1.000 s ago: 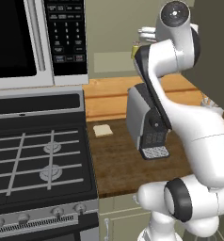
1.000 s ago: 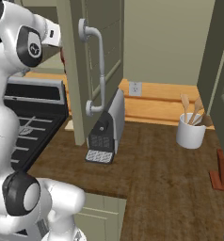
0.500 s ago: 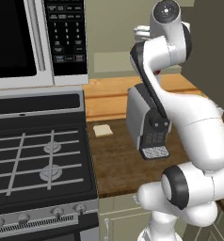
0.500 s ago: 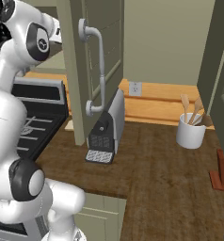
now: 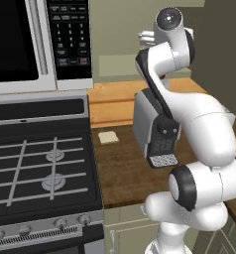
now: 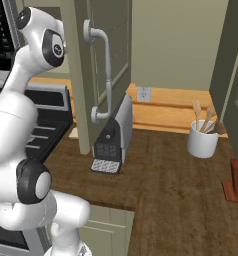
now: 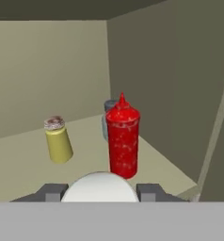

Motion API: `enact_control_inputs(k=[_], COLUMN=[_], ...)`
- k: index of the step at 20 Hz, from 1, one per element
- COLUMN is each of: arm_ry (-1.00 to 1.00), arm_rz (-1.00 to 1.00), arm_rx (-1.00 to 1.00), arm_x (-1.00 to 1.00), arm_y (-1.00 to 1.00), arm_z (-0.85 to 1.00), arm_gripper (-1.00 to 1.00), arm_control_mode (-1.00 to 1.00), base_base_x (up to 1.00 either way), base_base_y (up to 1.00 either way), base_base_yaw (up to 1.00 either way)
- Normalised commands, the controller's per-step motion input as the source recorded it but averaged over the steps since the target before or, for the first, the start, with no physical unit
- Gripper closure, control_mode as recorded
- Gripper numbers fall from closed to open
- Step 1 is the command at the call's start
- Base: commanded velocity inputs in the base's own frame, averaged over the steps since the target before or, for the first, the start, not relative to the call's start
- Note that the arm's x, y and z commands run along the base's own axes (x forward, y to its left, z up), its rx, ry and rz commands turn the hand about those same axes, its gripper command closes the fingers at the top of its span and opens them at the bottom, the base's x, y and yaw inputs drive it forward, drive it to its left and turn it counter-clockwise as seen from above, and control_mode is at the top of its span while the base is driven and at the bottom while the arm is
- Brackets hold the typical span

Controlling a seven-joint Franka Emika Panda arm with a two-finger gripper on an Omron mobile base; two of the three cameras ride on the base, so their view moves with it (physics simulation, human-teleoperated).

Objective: Put the shaker and condiment bottle from the counter next to their counterparts in the cabinet.

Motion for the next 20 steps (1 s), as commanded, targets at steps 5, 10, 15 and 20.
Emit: enact_control_inputs(k=[5, 10, 15, 20], arm_ry=[0.0, 0.0, 0.0, 0.01], arm_rz=[0.0, 0.0, 0.0, 0.0], arm_rx=[0.0, 0.0, -0.04, -0.11], arm_x=[0.39, 0.39, 0.27, 0.25], arm_y=[-0.13, 0.0, -0.03, -0.1], arm_z=[-0.04, 0.0, -0.05, -0.12], arm_gripper=[1.0, 1.0, 1.0, 1.0], arm_control_mode=[-1.0, -1.0, -1.0, -1.0], base_base_x=[0.0, 0.0, 0.0, 0.0], base_base_y=[0.0, 0.0, 0.0, 0.0], base_base_yaw=[0.0, 0.0, 0.0, 0.0])
